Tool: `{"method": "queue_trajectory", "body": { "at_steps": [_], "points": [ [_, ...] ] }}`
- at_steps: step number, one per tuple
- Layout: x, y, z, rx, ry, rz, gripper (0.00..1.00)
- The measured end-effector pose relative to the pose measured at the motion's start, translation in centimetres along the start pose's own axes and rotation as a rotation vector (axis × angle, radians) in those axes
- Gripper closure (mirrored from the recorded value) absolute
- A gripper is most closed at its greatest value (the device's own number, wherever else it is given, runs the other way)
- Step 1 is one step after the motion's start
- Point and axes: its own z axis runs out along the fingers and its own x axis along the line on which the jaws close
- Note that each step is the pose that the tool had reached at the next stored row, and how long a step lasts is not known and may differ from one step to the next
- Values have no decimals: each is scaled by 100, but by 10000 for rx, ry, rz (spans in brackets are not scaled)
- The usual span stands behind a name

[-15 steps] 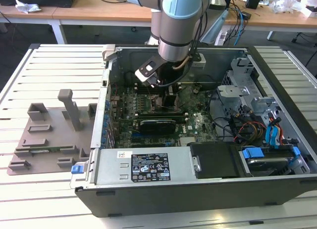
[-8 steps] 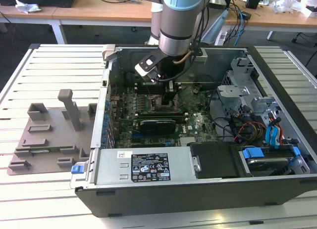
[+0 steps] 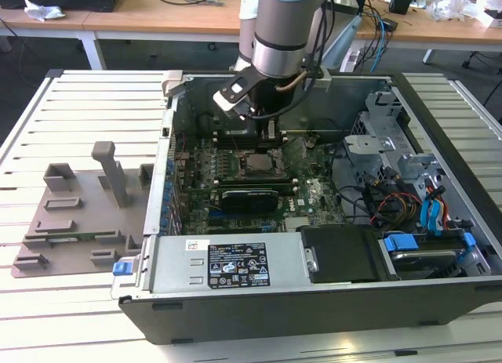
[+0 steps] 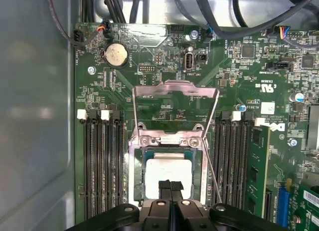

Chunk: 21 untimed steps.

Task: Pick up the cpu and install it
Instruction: 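Place the cpu into insertion slot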

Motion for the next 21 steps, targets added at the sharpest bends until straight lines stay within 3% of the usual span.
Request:
{"method": "queue_trajectory", "body": {
  "at_steps": [5, 21],
  "points": [
    [-2, -6, -106, 1, 0, 0, 89],
    [-8, -33, -613, 1, 0, 0, 89]
  ]
}}
